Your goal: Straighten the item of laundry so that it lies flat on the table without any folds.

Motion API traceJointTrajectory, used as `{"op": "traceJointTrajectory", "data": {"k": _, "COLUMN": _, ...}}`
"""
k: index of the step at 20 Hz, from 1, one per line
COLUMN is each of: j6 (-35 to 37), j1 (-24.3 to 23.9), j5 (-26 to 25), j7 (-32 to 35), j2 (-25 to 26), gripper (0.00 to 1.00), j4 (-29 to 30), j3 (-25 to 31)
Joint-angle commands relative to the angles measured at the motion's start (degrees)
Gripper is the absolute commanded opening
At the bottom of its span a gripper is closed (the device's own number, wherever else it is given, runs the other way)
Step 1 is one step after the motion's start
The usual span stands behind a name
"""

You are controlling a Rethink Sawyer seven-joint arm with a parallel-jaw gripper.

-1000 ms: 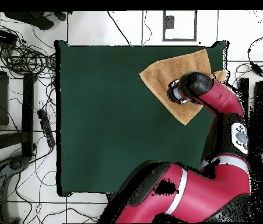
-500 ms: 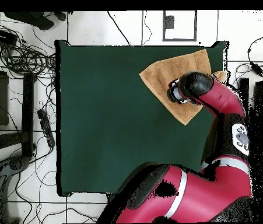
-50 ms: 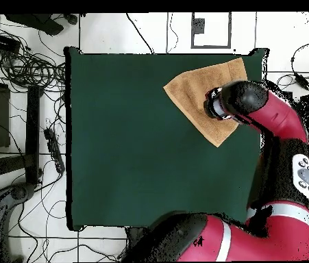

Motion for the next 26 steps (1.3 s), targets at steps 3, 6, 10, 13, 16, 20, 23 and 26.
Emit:
{"op": "traceJointTrajectory", "data": {"k": 3, "j6": 0.52, "j1": -0.38, "j5": -1.49, "j7": 1.21, "j2": -3.91, "gripper": 1.00, "j4": 12.68, "j3": 3.07}}
{"op": "traceJointTrajectory", "data": {"k": 6, "j6": 2.79, "j1": 0.00, "j5": -0.95, "j7": 3.96, "j2": -2.90, "gripper": 1.00, "j4": 14.02, "j3": 2.52}}
{"op": "traceJointTrajectory", "data": {"k": 10, "j6": 2.64, "j1": 0.73, "j5": -0.84, "j7": 7.32, "j2": -1.23, "gripper": 1.00, "j4": 14.45, "j3": 1.48}}
{"op": "traceJointTrajectory", "data": {"k": 13, "j6": 1.77, "j1": 0.84, "j5": -0.56, "j7": 8.73, "j2": -0.20, "gripper": 1.00, "j4": 14.66, "j3": 1.20}}
{"op": "traceJointTrajectory", "data": {"k": 16, "j6": 0.79, "j1": 0.58, "j5": -0.29, "j7": 9.23, "j2": 0.65, "gripper": 1.00, "j4": 14.87, "j3": 1.27}}
{"op": "traceJointTrajectory", "data": {"k": 20, "j6": -0.77, "j1": 0.46, "j5": -0.15, "j7": 9.74, "j2": 1.91, "gripper": 1.00, "j4": 14.80, "j3": 1.34}}
{"op": "traceJointTrajectory", "data": {"k": 23, "j6": -2.47, "j1": 0.07, "j5": -0.47, "j7": 9.27, "j2": 3.66, "gripper": 1.00, "j4": 13.73, "j3": 1.47}}
{"op": "traceJointTrajectory", "data": {"k": 26, "j6": -4.32, "j1": -0.21, "j5": -0.83, "j7": 9.03, "j2": 5.29, "gripper": 1.00, "j4": 12.69, "j3": 1.37}}
